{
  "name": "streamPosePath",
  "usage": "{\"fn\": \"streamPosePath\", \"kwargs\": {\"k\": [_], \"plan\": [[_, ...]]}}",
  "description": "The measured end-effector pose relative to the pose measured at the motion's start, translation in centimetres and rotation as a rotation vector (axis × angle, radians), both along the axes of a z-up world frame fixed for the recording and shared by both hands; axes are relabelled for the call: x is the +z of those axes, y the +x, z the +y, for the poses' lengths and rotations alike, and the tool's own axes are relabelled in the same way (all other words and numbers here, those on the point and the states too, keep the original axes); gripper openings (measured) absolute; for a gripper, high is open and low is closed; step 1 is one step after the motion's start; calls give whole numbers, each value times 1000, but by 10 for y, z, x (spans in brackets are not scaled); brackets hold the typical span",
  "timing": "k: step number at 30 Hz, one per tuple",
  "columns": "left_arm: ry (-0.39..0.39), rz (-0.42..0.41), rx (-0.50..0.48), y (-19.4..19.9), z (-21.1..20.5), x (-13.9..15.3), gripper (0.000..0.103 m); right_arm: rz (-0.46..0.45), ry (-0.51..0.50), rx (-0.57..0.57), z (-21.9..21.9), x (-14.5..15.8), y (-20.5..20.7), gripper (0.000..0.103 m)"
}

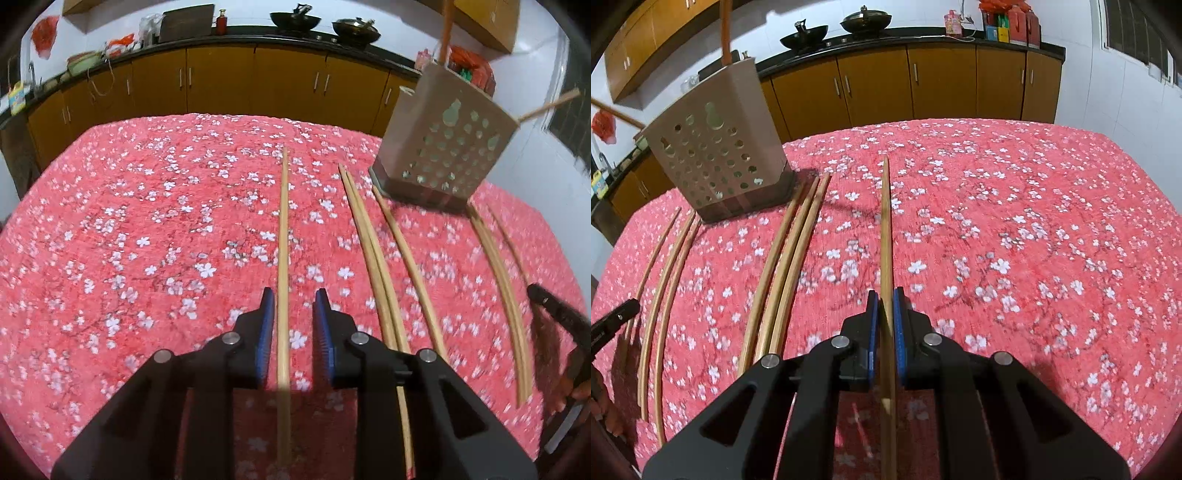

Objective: Organize utensils
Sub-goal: 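Raise both held chopsticks upright above the table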

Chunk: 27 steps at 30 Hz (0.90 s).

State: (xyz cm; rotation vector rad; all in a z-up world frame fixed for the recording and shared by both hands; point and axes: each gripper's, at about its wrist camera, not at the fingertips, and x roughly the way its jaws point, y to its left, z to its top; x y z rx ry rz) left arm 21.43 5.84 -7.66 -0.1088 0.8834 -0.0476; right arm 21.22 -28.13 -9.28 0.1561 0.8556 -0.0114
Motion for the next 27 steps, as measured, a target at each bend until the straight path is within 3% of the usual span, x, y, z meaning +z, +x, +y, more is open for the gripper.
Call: {"fn": "streamPosePath", "kwargs": {"k": [8, 12, 17, 27], "plan": [[41, 3, -21, -16, -8, 1, 21, 1, 19, 8, -1, -1, -25, 10], [50, 4, 5, -17, -5, 0, 8, 1, 12, 5, 1, 0, -25, 9], [49, 14, -9, -14, -1, 2, 8, 3, 12, 13, -1, 2, -22, 8], [-1, -143, 3, -21, 15, 64, 8, -170, 30, -20, -18, 59, -34, 8]]}}
